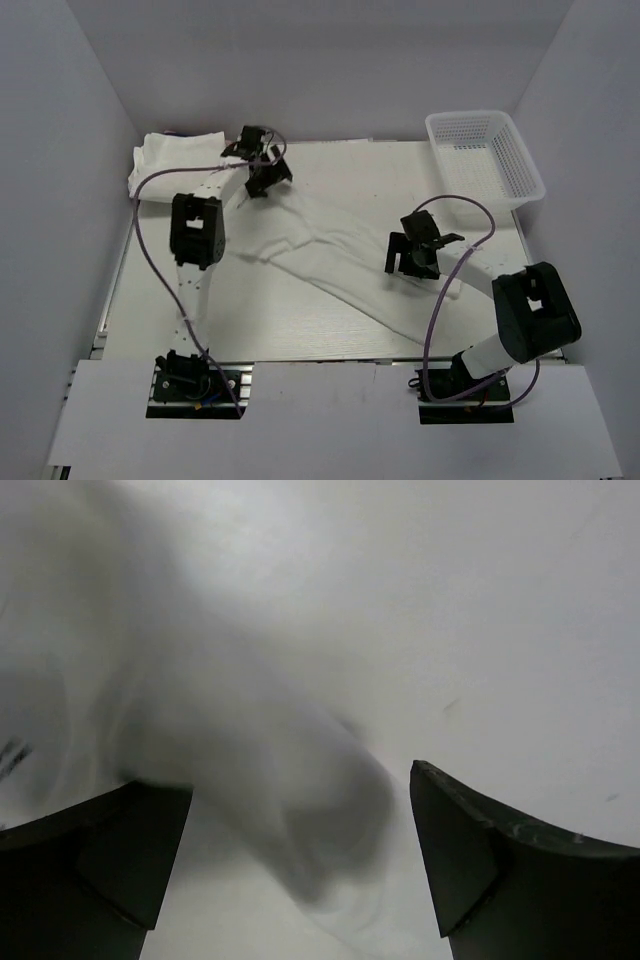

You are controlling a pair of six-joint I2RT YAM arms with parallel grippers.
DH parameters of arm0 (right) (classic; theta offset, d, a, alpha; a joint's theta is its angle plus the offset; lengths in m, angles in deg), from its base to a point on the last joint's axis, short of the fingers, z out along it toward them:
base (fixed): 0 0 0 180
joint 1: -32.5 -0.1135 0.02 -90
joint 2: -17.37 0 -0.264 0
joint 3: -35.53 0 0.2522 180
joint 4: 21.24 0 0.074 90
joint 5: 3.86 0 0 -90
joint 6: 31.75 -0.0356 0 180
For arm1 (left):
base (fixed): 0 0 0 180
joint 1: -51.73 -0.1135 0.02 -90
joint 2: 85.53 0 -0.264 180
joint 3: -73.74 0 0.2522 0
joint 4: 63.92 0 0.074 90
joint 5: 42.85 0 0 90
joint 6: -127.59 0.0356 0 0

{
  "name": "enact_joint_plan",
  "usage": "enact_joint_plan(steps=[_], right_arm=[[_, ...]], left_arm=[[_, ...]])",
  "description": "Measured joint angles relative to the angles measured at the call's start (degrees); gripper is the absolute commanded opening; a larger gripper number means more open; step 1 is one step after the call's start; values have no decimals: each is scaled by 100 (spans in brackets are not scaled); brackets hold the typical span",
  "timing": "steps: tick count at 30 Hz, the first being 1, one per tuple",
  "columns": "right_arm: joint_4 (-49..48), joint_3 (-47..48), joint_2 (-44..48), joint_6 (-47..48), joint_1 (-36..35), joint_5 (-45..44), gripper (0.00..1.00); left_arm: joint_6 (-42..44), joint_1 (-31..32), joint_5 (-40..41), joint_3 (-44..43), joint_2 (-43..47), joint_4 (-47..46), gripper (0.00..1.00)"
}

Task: Fold and stack the t-shirts
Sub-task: Rotate the tshirt 80 degrees

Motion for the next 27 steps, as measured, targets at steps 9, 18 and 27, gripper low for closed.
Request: enact_joint_plan(steps=[9,18,27], right_arm=[[879,-951,1513,22,-2026,2186,91],[901,-522,721,614,-3517,3239,91],[407,208,769,1045,-3744,2758,91]], left_arm=[[-577,592,-1226,-2382,-2181,-2798,100],[-1698,1073,-1425,-3112,-3340,-5379,100],[-1777,1115,-1322,-3211,-3377,-5469,100]])
